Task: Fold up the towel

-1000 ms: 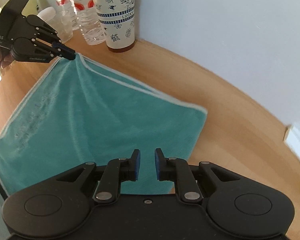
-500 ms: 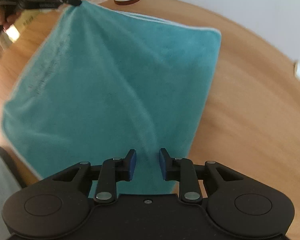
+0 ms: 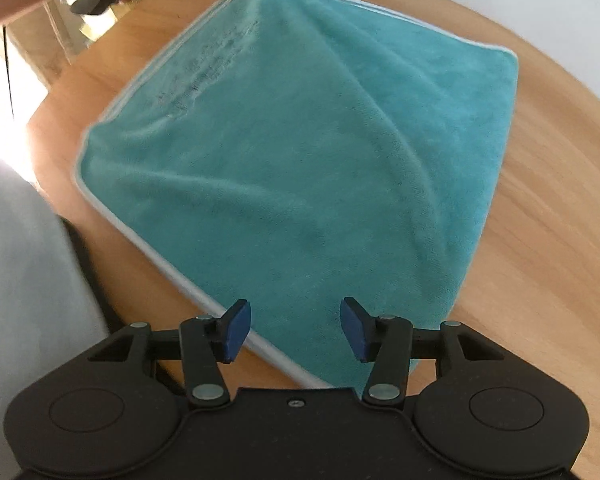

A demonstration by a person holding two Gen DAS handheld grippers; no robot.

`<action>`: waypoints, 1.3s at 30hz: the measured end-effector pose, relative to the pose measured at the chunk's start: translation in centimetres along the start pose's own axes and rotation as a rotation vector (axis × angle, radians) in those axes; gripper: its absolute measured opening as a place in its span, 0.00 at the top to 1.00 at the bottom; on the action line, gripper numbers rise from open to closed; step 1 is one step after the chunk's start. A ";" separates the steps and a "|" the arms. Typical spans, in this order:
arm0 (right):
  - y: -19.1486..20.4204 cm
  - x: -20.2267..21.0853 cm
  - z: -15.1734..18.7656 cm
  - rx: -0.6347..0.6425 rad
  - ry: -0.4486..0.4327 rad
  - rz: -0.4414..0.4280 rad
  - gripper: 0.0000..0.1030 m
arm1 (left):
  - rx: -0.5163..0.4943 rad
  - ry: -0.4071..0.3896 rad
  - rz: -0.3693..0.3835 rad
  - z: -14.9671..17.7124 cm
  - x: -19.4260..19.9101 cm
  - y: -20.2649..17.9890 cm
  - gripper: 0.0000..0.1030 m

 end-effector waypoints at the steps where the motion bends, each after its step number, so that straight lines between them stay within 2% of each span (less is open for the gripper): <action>1: 0.0 -0.1 -0.1 -0.007 -0.002 0.005 0.47 | -0.004 0.004 -0.005 0.1 -0.1 0.0 0.97; 5: 0.4 0.0 -0.3 -0.003 0.008 0.029 0.49 | -0.024 0.029 -0.034 0.6 -1.2 -0.3 0.94; 6: 0.5 0.1 -0.2 0.000 0.006 0.036 0.48 | -0.025 0.029 -0.051 0.7 -1.3 -0.3 0.89; 9: 0.6 0.2 -0.3 -0.032 0.002 0.041 0.45 | -0.020 0.037 -0.107 0.5 -1.2 0.1 0.59; 12: 0.9 0.3 -0.4 -0.025 0.014 0.053 0.44 | 0.009 0.044 -0.128 0.5 -0.8 1.0 0.59; 15: -0.7 0.7 -1.2 -0.089 0.007 0.038 0.48 | 0.059 0.052 -0.159 0.9 0.6 2.1 0.58; 16: -1.1 0.7 -1.2 -0.089 -0.007 0.048 0.48 | 0.090 0.056 -0.141 1.3 1.5 2.2 0.54; 17: -2.2 1.7 -2.3 -0.090 -0.067 0.075 0.48 | 0.126 0.062 -0.118 1.9 2.5 2.3 0.52; 19: -3.2 2.5 -3.5 -0.109 -0.106 0.072 0.48 | 0.198 0.072 -0.074 2.9 4.5 2.5 0.50; 21: -4.8 3.1 -5.5 -0.134 -0.164 0.065 0.48 | 0.219 0.089 -0.030 4.1 6.1 1.3 0.50; 23: -7.1 2.7 -8.6 -0.134 -0.236 0.128 0.48 | 0.236 0.109 0.014 5.3 7.4 -0.6 0.50; 24: -8.3 2.5 -10.2 -0.134 -0.272 0.160 0.51 | 0.247 0.120 0.037 5.7 8.0 -1.8 0.50; 26: -10.2 1.4 -12.8 -0.156 -0.296 0.159 0.62 | 0.262 0.138 0.066 6.3 8.5 -4.0 0.50; 27: -11.4 0.7 -14.2 -0.168 -0.302 0.155 0.64 | 0.265 0.143 0.069 6.2 8.5 -4.9 0.50; 28: -11.8 0.2 -14.8 -0.172 -0.302 0.155 0.64 | 0.270 0.151 0.062 6.2 8.4 -5.7 0.50; 30: -13.6 -1.4 -17.0 -0.200 -0.305 0.154 0.73 | 0.280 0.173 0.063 6.4 8.2 -7.1 0.50; 33: -15.6 -2.7 -18.2 -0.229 -0.278 0.144 0.77 | 0.302 0.215 0.008 7.5 7.5 -7.7 0.49; 36: -17.0 -3.3 -18.1 -0.207 -0.290 0.163 0.79 | 0.337 0.240 -0.005 7.9 7.7 -7.7 0.46; 39: -18.3 -3.2 -17.6 -0.202 -0.296 0.201 0.79 | 0.331 0.260 -0.067 8.2 7.5 -7.7 0.44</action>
Point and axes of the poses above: each gripper's, at about its wrist camera, not at the fingertips, and x roughly against the way its jaws point, y to its left, z to its underside, the point moved 4 cm from there along -x, roughly the way its jaws point, and after that the axes turned 1 degree about -y, right-handed, at the moved point
